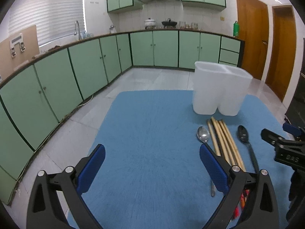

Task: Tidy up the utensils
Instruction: 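Grasp the black plastic spoon by its handle with the right tool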

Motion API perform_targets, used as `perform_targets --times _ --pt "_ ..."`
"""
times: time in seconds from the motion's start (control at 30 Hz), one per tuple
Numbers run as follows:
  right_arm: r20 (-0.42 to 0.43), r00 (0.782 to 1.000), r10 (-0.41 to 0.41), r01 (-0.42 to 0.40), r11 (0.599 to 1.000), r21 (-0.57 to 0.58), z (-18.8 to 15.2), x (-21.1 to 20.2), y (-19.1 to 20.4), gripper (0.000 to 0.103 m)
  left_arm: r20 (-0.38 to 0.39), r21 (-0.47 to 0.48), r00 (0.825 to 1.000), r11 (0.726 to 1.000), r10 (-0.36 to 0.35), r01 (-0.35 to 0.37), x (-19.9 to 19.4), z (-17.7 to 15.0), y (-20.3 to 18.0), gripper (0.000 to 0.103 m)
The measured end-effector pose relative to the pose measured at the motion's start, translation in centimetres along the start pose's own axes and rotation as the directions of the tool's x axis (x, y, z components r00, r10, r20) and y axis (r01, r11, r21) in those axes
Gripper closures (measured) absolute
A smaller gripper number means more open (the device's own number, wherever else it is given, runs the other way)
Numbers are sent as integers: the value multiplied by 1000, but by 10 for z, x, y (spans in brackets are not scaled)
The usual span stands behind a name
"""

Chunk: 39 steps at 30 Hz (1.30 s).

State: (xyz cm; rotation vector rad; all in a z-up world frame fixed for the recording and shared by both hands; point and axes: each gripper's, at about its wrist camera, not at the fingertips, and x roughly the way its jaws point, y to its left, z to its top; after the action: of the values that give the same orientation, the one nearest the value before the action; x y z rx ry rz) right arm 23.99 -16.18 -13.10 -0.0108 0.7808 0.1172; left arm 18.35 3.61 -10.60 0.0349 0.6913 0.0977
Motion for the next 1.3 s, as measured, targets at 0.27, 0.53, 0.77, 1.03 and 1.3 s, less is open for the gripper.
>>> perform_targets --times 0.27,0.53,0.77,1.03,1.3 --pt "-100 995 -3 4 1000 3 6 47 5 23 -35 30 999 999 -9 10 33 3 -7 6" --pt "-156 988 18 -15 1000 23 5 67 2 42 -75 33 996 999 -39 42 55 7 -12 6" --pt "-139 989 48 -46 999 13 2 62 -16 69 -106 64 992 995 -74 81 71 10 -32 6" --pt "-139 990 30 -33 999 -20 -1 54 -42 69 -169 106 981 988 -97 116 93 11 -59 6" --pt "-141 990 25 -28 999 -20 3 54 -41 69 -243 121 967 987 -70 102 116 10 -65 5"
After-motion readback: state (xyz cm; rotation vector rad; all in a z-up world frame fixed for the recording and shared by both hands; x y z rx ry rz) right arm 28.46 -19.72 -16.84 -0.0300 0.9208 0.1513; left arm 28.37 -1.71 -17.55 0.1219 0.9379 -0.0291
